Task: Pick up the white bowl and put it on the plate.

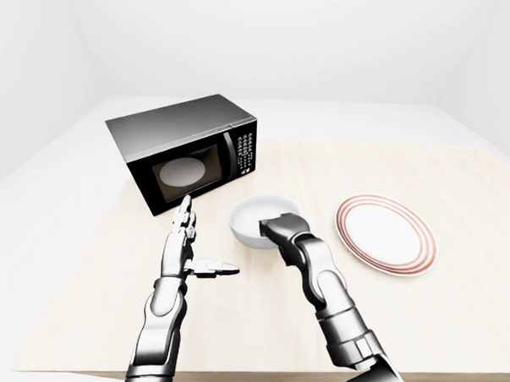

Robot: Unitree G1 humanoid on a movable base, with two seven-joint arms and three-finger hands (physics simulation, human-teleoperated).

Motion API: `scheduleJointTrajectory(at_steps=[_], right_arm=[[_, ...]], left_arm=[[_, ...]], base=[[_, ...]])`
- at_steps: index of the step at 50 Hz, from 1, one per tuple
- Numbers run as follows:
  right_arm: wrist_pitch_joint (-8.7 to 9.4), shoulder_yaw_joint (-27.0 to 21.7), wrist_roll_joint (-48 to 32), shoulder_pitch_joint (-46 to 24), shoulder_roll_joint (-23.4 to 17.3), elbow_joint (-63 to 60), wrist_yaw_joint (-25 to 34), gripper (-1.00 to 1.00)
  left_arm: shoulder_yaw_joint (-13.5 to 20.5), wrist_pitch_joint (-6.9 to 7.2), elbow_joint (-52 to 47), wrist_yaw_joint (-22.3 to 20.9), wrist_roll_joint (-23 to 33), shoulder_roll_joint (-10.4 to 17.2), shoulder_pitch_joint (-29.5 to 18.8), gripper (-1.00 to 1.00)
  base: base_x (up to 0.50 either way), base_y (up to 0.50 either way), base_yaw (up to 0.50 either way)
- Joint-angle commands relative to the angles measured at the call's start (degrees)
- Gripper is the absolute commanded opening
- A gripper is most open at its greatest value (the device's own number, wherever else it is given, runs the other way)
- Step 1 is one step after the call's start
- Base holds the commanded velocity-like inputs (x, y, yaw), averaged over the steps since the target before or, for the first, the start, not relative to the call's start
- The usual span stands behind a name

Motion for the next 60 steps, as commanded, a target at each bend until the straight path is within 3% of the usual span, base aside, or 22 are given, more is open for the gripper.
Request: scheduleJointTrajectory(at_steps=[1,34,60], right_arm=[[1.58,-1.52,1.67,-3.24,-0.07,-4.41,-0.24,-1.0],[1.77,-2.92,2.33,-4.05,-1.15,-13.49,0.91,-1.0],[1.77,-5.89,1.13,-7.49,-4.72,-6.56,-11.52,-1.0]], left_arm=[[-0.01,0.0,0.01,0.0,0.0,0.0,-0.01,1.0],[-0.01,0.0,0.01,0.0,0.0,0.0,-0.01,1.0],[-0.01,0.0,0.01,0.0,0.0,0.0,-0.01,1.0]], base=[[0.0,0.0,0.0],[0.0,0.0,0.0],[0.0,0.0,0.0]])
